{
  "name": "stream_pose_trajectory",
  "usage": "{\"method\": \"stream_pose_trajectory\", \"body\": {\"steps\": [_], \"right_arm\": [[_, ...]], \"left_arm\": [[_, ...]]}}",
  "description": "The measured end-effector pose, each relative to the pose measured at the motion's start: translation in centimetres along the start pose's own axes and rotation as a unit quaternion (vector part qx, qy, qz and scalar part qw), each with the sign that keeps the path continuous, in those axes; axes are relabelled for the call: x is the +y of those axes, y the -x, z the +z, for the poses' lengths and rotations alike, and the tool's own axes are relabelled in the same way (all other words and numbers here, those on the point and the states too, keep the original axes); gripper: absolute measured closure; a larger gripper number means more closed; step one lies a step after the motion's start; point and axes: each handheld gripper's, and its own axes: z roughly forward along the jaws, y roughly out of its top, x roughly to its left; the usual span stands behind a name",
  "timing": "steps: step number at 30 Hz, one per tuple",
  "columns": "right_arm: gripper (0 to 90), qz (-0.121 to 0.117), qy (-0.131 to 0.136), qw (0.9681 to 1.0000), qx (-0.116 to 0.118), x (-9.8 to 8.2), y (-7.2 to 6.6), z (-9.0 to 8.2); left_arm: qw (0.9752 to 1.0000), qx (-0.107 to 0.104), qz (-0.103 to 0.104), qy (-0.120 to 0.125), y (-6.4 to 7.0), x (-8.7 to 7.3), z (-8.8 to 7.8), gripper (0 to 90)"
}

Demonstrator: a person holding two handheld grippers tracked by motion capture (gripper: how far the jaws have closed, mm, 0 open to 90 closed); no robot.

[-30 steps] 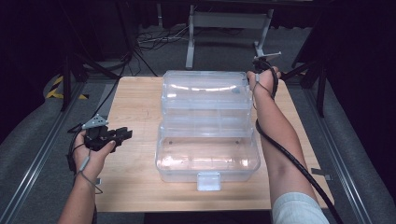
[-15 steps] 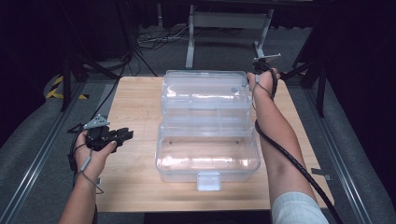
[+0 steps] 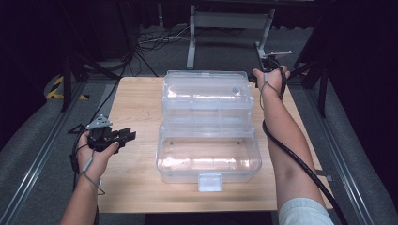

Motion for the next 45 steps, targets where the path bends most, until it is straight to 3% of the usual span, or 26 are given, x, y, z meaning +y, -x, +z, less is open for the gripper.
{"method": "stream_pose_trajectory", "body": {"steps": [11,15,23,34,41,45], "right_arm": [[60.7,-0.019,0.033,0.9993,0.001,0.3,0.0,-4.2],[59.3,-0.041,0.05,0.9979,0.004,-0.1,0.0,-6.9],[58.1,-0.069,0.071,0.9946,0.03,-1.8,0.6,-11.5],[52.7,-0.102,0.101,0.9887,0.044,-4.1,2.2,-18.0],[50.7,-0.104,0.111,0.9873,0.046,-5.5,3.5,-20.8],[49.1,-0.105,0.11,0.9872,0.049,-6.2,3.9,-21.5]], "left_arm": [[1.0,0.0,0.008,0.006,0.6,0.6,-0.1,64.5],[0.9999,-0.001,0.014,0.004,1.0,0.8,0.0,64.1],[0.9999,0.002,0.017,0.0,1.2,0.9,0.2,63.4],[0.9999,0.008,0.011,-0.001,1.0,0.9,0.2,63.2],[0.9999,0.012,0.007,-0.006,1.0,0.7,0.2,63.0],[0.9999,0.015,0.007,-0.004,1.0,0.7,0.0,62.6]]}}
